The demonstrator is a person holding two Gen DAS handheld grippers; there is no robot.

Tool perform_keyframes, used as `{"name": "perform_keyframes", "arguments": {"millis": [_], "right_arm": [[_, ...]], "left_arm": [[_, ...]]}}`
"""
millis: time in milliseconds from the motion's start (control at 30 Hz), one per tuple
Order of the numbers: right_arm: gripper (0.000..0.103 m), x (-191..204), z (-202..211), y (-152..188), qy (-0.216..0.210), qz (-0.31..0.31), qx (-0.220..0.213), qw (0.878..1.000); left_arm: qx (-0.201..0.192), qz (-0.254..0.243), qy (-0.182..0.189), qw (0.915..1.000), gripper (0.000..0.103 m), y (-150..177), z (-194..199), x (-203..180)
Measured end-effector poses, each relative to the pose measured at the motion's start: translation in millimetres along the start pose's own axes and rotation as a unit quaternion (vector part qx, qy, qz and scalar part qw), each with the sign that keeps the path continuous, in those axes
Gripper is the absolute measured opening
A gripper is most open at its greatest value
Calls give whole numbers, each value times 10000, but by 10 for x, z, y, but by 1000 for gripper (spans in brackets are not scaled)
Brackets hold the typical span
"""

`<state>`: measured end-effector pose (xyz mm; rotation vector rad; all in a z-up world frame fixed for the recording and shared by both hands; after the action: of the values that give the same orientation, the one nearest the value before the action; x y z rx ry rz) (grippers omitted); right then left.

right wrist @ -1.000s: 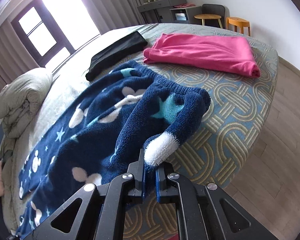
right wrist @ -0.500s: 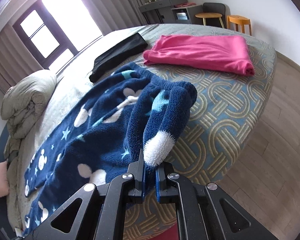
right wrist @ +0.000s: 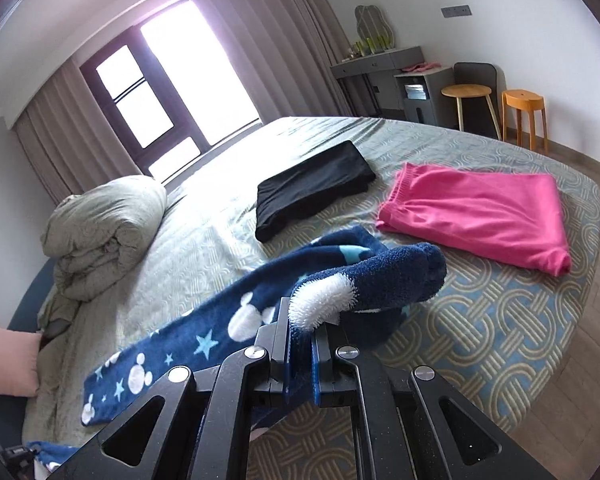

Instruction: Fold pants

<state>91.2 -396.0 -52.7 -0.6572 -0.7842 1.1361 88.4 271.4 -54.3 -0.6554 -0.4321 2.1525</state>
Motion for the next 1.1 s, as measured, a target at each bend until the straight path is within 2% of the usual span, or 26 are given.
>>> {"name": "perform_keyframes", "arguments": {"millis": [200, 333, 467, 567, 633, 800, 1000, 1100], "right_arm": [[6, 73, -200, -187, 35, 147, -50, 9999], [6, 43, -389, -233, 62, 99, 36, 9999], [6, 139, -615, -407, 132, 268, 17, 9996], [6, 221, -915, -568, 194, 401, 92, 9990], [6, 265, -1172, -639, 218, 423, 206, 9987], [6, 304, -1887, -736, 381, 405, 534, 9970], [6, 231, -2723, -656, 647, 408, 1116, 9908], [6, 175, -3015, -580, 708, 316, 1383, 9873]], "left_arm": [[33, -128, -133, 9998, 8, -117, -116, -143], [160, -38, -214, 9996, 8, -240, -284, -209], [176, -197, -368, 9990, 8, -439, -517, -425], [246, -375, -470, 9979, 8, -614, -782, -657], [422, -415, -402, 9974, 8, -712, -991, -806], [951, -121, -427, 9945, 8, -932, -1683, -1061], [1096, -461, -917, 9887, 8, -944, -2253, -1286], [1318, -451, -1136, 9837, 8, -960, -2468, -1272]]}}
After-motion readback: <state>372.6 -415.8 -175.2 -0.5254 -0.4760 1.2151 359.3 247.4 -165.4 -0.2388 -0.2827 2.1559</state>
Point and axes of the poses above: each gripper's, at about its wrist camera, not at the fingertips, and z roughly against the way its jaws point, x to its left, y to its underside, the point moved 8 cm from there along -z, roughly the way its jaws point, and after that the axes turned 14 degrees about z, right-handed, at the moved point
